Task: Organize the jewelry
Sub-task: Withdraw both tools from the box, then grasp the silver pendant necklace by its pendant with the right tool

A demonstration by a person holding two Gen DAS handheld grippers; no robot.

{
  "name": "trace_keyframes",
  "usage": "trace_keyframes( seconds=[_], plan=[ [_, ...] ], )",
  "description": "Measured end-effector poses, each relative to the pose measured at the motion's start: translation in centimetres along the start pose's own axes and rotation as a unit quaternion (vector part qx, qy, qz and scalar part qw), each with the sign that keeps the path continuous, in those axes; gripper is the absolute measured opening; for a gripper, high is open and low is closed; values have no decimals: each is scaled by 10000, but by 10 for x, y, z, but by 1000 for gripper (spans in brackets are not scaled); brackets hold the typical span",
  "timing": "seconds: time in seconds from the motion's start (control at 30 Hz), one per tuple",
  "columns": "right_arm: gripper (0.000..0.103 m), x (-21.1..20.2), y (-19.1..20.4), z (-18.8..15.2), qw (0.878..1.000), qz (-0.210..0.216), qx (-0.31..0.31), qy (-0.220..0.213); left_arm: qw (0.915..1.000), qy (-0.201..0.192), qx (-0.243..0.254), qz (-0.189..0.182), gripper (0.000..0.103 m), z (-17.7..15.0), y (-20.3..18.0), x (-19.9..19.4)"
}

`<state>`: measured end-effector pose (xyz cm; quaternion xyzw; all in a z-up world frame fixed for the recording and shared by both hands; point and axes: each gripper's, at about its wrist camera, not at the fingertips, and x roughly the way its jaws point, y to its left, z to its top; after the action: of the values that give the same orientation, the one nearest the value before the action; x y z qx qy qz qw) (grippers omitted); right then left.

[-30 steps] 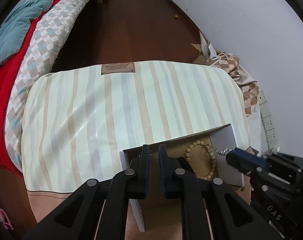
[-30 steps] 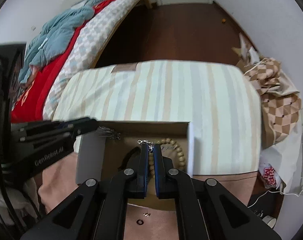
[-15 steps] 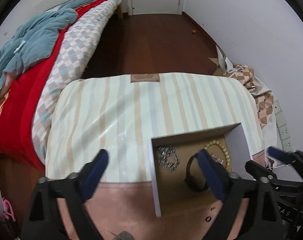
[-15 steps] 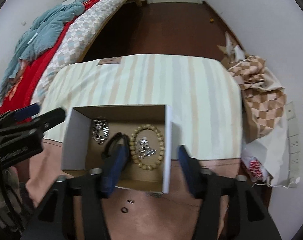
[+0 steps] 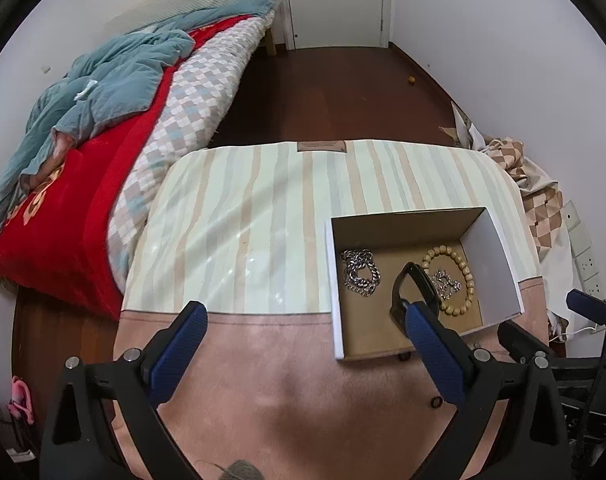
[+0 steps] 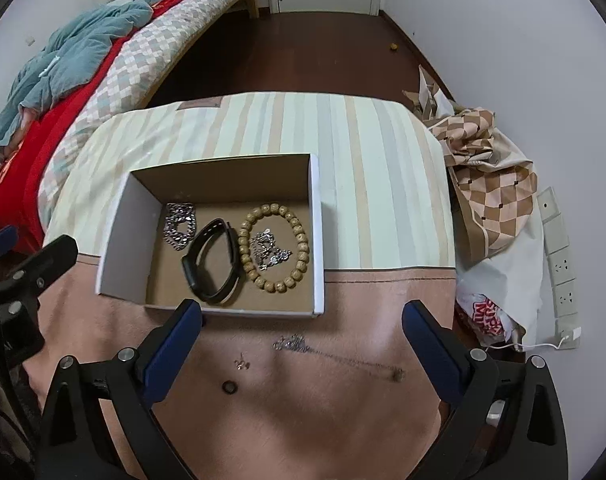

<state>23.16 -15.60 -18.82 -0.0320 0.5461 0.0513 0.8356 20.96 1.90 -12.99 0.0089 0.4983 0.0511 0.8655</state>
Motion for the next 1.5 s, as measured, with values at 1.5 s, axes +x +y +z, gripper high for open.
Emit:
trace_keyframes(
  seconds=[1.5],
  plan=[
    [102, -136, -24, -74, 9897, 22, 540, -1323, 9940, -988, -454, 131, 102, -63, 5, -103]
  ],
)
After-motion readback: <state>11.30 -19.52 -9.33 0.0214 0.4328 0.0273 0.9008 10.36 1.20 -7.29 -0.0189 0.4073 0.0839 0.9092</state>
